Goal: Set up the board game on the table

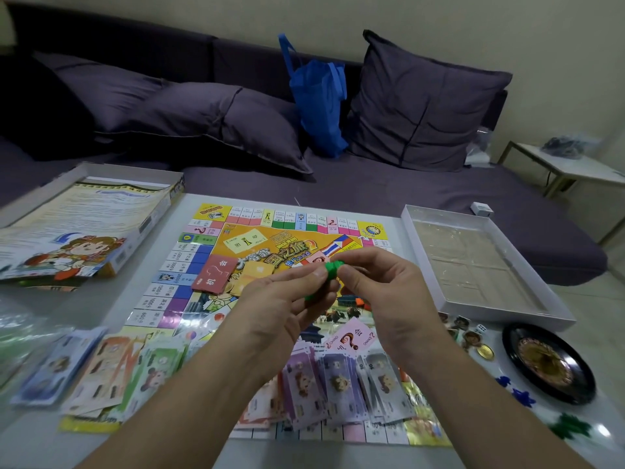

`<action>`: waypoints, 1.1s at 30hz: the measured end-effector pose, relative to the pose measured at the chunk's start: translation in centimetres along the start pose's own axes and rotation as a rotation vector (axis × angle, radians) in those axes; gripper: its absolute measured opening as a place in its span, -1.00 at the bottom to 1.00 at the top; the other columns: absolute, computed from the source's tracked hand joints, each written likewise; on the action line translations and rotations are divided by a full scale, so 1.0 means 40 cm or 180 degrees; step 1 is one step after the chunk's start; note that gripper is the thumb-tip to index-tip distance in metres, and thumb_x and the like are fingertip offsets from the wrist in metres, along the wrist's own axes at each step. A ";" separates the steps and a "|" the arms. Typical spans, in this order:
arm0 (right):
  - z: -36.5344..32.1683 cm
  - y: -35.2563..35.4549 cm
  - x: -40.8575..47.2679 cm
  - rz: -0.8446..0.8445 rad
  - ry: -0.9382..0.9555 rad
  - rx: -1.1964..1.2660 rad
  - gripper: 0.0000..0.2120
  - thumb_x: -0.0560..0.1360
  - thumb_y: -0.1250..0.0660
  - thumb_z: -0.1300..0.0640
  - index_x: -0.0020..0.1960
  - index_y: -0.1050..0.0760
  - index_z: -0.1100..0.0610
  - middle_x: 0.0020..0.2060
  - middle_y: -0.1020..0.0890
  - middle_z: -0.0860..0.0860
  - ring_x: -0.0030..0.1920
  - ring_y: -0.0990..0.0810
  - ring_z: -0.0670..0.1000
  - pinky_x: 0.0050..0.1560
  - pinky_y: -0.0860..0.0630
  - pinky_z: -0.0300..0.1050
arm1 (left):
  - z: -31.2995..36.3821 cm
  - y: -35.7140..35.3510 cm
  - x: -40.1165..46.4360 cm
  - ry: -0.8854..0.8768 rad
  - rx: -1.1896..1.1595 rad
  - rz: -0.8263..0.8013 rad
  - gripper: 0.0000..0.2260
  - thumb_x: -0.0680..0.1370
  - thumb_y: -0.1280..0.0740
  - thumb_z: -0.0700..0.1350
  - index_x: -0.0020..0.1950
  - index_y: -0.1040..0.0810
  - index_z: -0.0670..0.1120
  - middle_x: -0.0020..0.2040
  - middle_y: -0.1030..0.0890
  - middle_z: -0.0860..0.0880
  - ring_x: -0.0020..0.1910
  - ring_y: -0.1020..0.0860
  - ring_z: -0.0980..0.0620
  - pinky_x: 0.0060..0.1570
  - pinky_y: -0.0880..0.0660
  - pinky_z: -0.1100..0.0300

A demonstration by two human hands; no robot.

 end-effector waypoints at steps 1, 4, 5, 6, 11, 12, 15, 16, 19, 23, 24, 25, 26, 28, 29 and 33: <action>0.005 0.001 0.001 -0.0004 -0.0054 0.0086 -0.81 0.40 -0.54 0.13 0.01 -0.75 0.08 -0.03 -0.76 0.16 0.06 -0.69 0.25 0.19 -0.60 0.34 | -0.001 -0.001 -0.001 0.0006 0.0023 -0.0005 -0.70 0.39 -0.48 -0.31 0.11 -0.70 -0.34 -0.04 -0.72 -0.28 -0.17 -0.72 -0.08 -0.13 -0.71 0.18; 0.015 0.002 0.003 -0.0052 -0.0150 0.0288 -0.80 0.39 -0.55 0.14 0.02 -0.74 0.11 -0.01 -0.74 0.23 0.04 -0.66 0.28 0.25 -0.55 0.41 | -0.001 -0.003 -0.007 -0.0001 0.0070 -0.0025 -0.71 0.40 -0.48 -0.31 0.11 -0.71 -0.34 -0.05 -0.72 -0.26 -0.18 -0.72 -0.07 -0.17 -0.69 0.20; 0.017 0.002 0.004 -0.0067 -0.0172 0.0324 -0.79 0.39 -0.55 0.14 0.02 -0.74 0.11 -0.01 -0.73 0.24 0.03 -0.66 0.28 0.26 -0.54 0.41 | -0.001 -0.004 -0.008 -0.0003 0.0076 -0.0032 -0.72 0.40 -0.48 -0.32 0.10 -0.71 -0.34 -0.05 -0.72 -0.26 -0.18 -0.72 -0.07 -0.17 -0.69 0.20; 0.019 0.002 0.004 -0.0080 -0.0198 0.0347 -0.79 0.38 -0.55 0.14 0.02 -0.74 0.11 -0.01 -0.73 0.24 0.03 -0.66 0.28 0.27 -0.53 0.41 | -0.001 -0.004 -0.010 -0.0002 0.0089 -0.0036 -0.73 0.41 -0.47 -0.32 0.09 -0.71 -0.34 -0.05 -0.72 -0.27 -0.19 -0.72 -0.07 -0.18 -0.69 0.20; 0.020 -0.004 0.001 -0.0175 -0.0302 0.0508 -0.79 0.35 -0.53 0.18 -0.01 -0.74 0.14 -0.03 -0.73 0.23 0.00 -0.67 0.20 0.21 -0.58 0.26 | -0.003 -0.005 -0.013 0.0024 0.0131 -0.0012 -0.83 0.47 -0.44 -0.37 0.04 -0.72 -0.34 -0.09 -0.72 -0.26 -0.22 -0.71 -0.07 -0.16 -0.70 0.19; 0.020 -0.005 0.001 -0.0198 -0.0311 0.0541 -0.78 0.34 -0.53 0.20 -0.01 -0.74 0.16 -0.03 -0.73 0.23 -0.01 -0.67 0.19 0.19 -0.59 0.23 | -0.003 -0.005 -0.013 0.0033 0.0134 -0.0012 -0.85 0.47 -0.44 -0.37 0.02 -0.72 -0.34 -0.10 -0.72 -0.26 -0.23 -0.71 -0.06 -0.16 -0.70 0.19; 0.023 -0.010 0.004 -0.0229 -0.0338 0.0581 -0.73 0.34 -0.51 0.22 0.04 -0.69 0.24 -0.01 -0.73 0.26 -0.02 -0.67 0.20 0.20 -0.57 0.28 | -0.004 -0.005 -0.012 0.0059 0.0128 -0.0025 -0.82 0.47 -0.44 -0.36 0.05 -0.72 -0.33 -0.13 -0.72 -0.24 -0.25 -0.70 -0.04 -0.15 -0.70 0.21; 0.024 -0.012 0.005 -0.0231 -0.0347 0.0597 -0.71 0.34 -0.51 0.23 0.05 -0.68 0.26 0.00 -0.73 0.27 -0.02 -0.66 0.21 0.20 -0.56 0.29 | -0.005 -0.006 -0.012 0.0070 0.0108 -0.0035 -0.80 0.46 -0.44 -0.35 0.07 -0.71 -0.33 -0.14 -0.71 -0.22 -0.26 -0.70 -0.03 -0.16 -0.70 0.22; 0.024 -0.018 0.005 -0.0217 -0.0376 0.0579 -0.68 0.34 -0.51 0.23 0.08 -0.67 0.29 0.01 -0.73 0.28 -0.04 -0.67 0.19 0.18 -0.56 0.26 | -0.008 -0.008 -0.009 0.0077 0.0046 -0.0061 -0.71 0.40 -0.46 -0.32 0.10 -0.70 -0.34 -0.15 -0.70 -0.19 -0.27 -0.69 0.00 -0.16 -0.69 0.23; 0.015 -0.006 0.007 -0.0184 -0.0257 0.0270 -0.75 0.41 -0.53 0.26 0.09 -0.71 0.24 0.01 -0.76 0.20 -0.02 -0.70 0.14 0.08 -0.63 0.18 | -0.013 -0.011 0.000 0.0171 0.0043 -0.0106 -0.73 0.50 -0.42 -0.31 0.20 -0.65 -0.33 -0.17 -0.67 -0.16 -0.27 -0.65 0.02 -0.20 -0.67 0.24; 0.012 -0.002 0.006 -0.0169 -0.0198 0.0133 -0.78 0.45 -0.52 0.30 0.09 -0.72 0.22 0.01 -0.76 0.16 0.00 -0.71 0.12 0.02 -0.62 0.07 | -0.014 -0.014 0.002 0.0228 0.0075 -0.0105 -0.75 0.54 -0.40 -0.30 0.21 -0.63 -0.33 -0.18 -0.64 -0.15 -0.28 -0.62 0.03 -0.24 -0.64 0.24; 0.010 0.000 0.002 -0.0170 -0.0150 -0.0004 -0.79 0.48 -0.50 0.34 0.11 -0.72 0.21 0.02 -0.77 0.12 0.03 -0.73 0.09 -0.01 -0.61 -0.04 | -0.016 -0.016 0.003 0.0277 0.0102 -0.0101 -0.76 0.56 -0.39 -0.28 0.21 -0.62 -0.34 -0.19 -0.60 -0.14 -0.28 -0.57 0.03 -0.29 -0.58 0.24; 0.009 0.000 -0.001 -0.0196 -0.0119 -0.0113 -0.78 0.50 -0.48 0.37 0.12 -0.73 0.20 0.03 -0.77 0.09 0.06 -0.74 0.07 -0.01 -0.61 -0.11 | -0.018 -0.018 0.005 0.0310 0.0122 -0.0098 -0.75 0.56 -0.39 -0.25 0.20 -0.61 -0.34 -0.18 -0.56 -0.14 -0.29 -0.52 0.02 -0.33 -0.52 0.22; 0.009 0.000 -0.007 -0.0293 -0.0125 -0.0223 -0.74 0.53 -0.45 0.38 0.16 -0.73 0.16 0.05 -0.77 0.06 0.13 -0.73 0.08 0.05 -0.62 -0.11 | -0.022 -0.016 0.009 0.0333 0.0217 -0.0074 -0.70 0.54 -0.43 -0.16 0.21 -0.61 -0.30 -0.19 -0.52 -0.13 -0.31 -0.46 0.03 -0.37 -0.43 0.21; 0.009 0.001 -0.009 -0.0338 -0.0177 -0.0234 -0.73 0.55 -0.44 0.36 0.18 -0.73 0.13 0.05 -0.77 0.06 0.15 -0.72 0.10 0.07 -0.63 -0.04 | -0.025 -0.014 0.010 0.0350 0.0288 -0.0053 -0.68 0.55 -0.45 -0.12 0.22 -0.61 -0.27 -0.19 -0.52 -0.11 -0.32 -0.45 0.04 -0.38 -0.41 0.21; -0.002 0.026 0.004 -0.0298 -0.0425 -0.0104 -0.70 0.58 -0.37 0.35 0.22 -0.71 0.10 0.10 -0.76 0.04 0.15 -0.70 0.14 0.09 -0.62 0.10 | -0.031 -0.010 0.017 0.0429 0.0438 0.0037 -0.75 0.58 -0.46 -0.07 0.12 -0.62 -0.24 -0.23 -0.54 -0.09 -0.36 -0.41 0.07 -0.42 -0.37 0.26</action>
Point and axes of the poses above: each hand's wrist, its own x-axis towards the middle knuckle, its own y-axis out of the back of the hand, z = x × y, the point moved 6 cm from there along x, towards the middle knuckle
